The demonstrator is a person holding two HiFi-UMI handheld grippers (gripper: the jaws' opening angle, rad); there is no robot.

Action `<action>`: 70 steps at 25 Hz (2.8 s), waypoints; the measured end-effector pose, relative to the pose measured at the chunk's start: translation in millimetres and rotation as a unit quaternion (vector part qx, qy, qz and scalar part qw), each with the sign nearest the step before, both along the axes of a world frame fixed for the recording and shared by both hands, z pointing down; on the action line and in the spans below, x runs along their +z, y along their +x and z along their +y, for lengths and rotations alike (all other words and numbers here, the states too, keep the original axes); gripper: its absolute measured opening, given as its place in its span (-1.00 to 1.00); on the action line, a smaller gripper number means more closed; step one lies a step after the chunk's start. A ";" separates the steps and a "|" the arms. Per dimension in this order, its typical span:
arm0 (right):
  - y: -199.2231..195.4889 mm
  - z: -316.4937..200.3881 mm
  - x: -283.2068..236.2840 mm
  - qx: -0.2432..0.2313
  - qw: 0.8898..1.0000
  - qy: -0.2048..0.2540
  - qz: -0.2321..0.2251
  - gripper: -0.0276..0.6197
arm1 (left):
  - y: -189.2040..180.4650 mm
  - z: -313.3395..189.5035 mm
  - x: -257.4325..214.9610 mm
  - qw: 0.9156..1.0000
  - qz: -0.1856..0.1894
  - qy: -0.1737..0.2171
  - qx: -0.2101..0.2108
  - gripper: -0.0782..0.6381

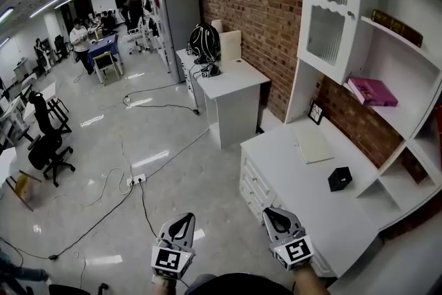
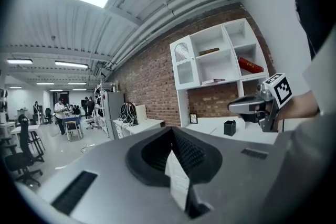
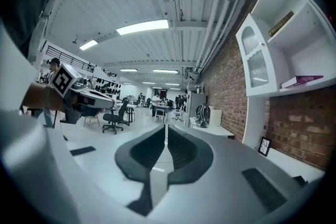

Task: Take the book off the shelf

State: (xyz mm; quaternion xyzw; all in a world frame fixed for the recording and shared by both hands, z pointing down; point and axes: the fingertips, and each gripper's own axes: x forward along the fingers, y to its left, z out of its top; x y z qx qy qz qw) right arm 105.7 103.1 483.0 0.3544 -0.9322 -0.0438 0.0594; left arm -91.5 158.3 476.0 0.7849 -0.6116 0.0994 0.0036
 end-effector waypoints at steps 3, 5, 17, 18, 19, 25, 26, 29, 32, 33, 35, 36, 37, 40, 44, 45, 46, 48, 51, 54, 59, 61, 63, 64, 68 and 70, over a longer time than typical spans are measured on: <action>7.6 -7.5 3.6 0.004 1.000 0.002 0.002 -0.84 | 9.2 -13.5 -2.5 1.000 0.002 0.016 0.007 -0.76; 11.6 -14.1 5.5 0.009 1.000 0.002 -0.001 -0.84 | 11.2 -24.0 4.8 1.000 0.000 0.018 0.012 -0.76; -4.2 -92.1 14.7 0.047 0.999 -0.007 0.001 -0.84 | -4.1 -110.6 14.4 0.998 -0.013 0.023 0.050 -0.76; -10.6 -102.1 13.8 0.049 0.999 -0.006 0.002 -0.84 | -10.8 -120.8 16.5 0.998 -0.015 0.020 0.051 -0.76; -17.6 -112.0 12.3 0.050 0.999 -0.004 0.003 -0.84 | -18.1 -131.2 18.2 0.998 -0.015 0.018 0.052 -0.76; -61.0 -163.3 1.3 0.061 0.998 0.004 0.019 -0.84 | -60.5 -192.2 11.8 0.997 -0.005 0.025 0.067 -0.76; -68.2 -171.2 -0.3 0.064 0.998 0.005 0.020 -0.83 | -66.9 -201.4 11.2 0.997 -0.004 0.025 0.072 -0.76; -88.3 -194.6 -2.8 0.073 0.997 0.007 0.025 -0.83 | -85.4 -229.1 12.8 0.996 0.001 0.023 0.084 -0.76; -107.0 -216.7 -1.8 0.086 0.996 0.004 0.033 -0.83 | -105.2 -256.5 16.6 0.995 0.007 0.019 0.094 -0.76; -112.4 -223.5 -1.9 0.091 0.995 0.003 0.035 -0.83 | -111.1 -265.1 17.9 0.995 0.010 0.018 0.099 -0.76; -122.3 -237.2 -1.4 0.101 0.994 0.003 0.039 -0.84 | -122.8 -282.2 21.1 0.994 0.014 0.016 0.110 -0.76; -126.6 -244.3 -0.6 0.107 0.993 0.002 0.040 -0.84 | -128.6 -290.8 22.7 0.993 0.014 0.015 0.115 -0.76; -130.5 -251.3 0.2 0.113 0.993 0.000 0.041 -0.83 | -134.1 -299.2 23.9 0.993 0.015 0.014 0.119 -0.76; -141.7 -267.8 2.4 0.130 0.991 -0.004 0.042 -0.83 | -149.3 -322.3 28.0 0.991 0.025 0.014 0.130 -0.76; -148.6 -285.0 6.0 0.158 0.986 -0.008 0.053 -0.83 | -159.5 -349.3 36.1 0.988 0.036 0.008 0.153 -0.76; -148.4 -289.2 5.6 0.166 0.985 -0.008 0.055 -0.83 | -159.7 -355.7 37.6 0.986 0.034 0.007 0.160 -0.76; -147.3 -293.2 4.5 0.174 0.983 -0.008 0.056 -0.83 | -159.1 -362.0 38.5 0.985 0.032 0.006 0.168 -0.76; -143.0 -300.1 2.3 0.191 0.980 -0.007 0.058 -0.83 | -155.8 -374.3 39.1 0.983 0.026 0.006 0.184 -0.76; -131.7 -305.2 3.6 0.217 0.974 -0.010 0.059 -0.83 | -145.4 -390.1 40.6 0.978 0.022 0.007 0.208 -0.76; -116.7 -307.4 6.1 0.242 0.968 -0.014 0.060 -0.83 | -129.3 -403.2 41.8 0.973 0.023 0.005 0.231 -0.76; -80.1 -306.2 9.1 0.284 0.957 -0.019 0.060 -0.83 | -89.2 -418.7 42.7 0.963 0.019 0.003 0.270 -0.76; -60.8 -304.9 11.4 0.301 0.952 -0.021 0.058 -0.83 | -68.8 -424.3 43.7 0.958 0.016 0.004 0.287 -0.76; -40.8 -303.9 11.4 0.316 0.947 -0.020 0.055 -0.83 | -46.5 -429.7 44.8 0.953 0.013 0.003 0.303 -0.76; -30.4 -303.2 10.5 0.323 0.944 -0.020 0.054 -0.83 | -34.7 -432.3 44.8 0.951 0.011 0.002 0.310 -0.76; 14.3 -299.2 4.5 0.358 0.932 -0.020 0.046 -0.83 | 14.0 -441.9 39.9 0.940 0.003 0.003 0.341 -0.75; 37.6 -298.5 0.8 0.375 0.926 -0.018 0.043 -0.83 | 39.6 -448.3 37.1 0.935 -0.001 0.005 0.356 -0.75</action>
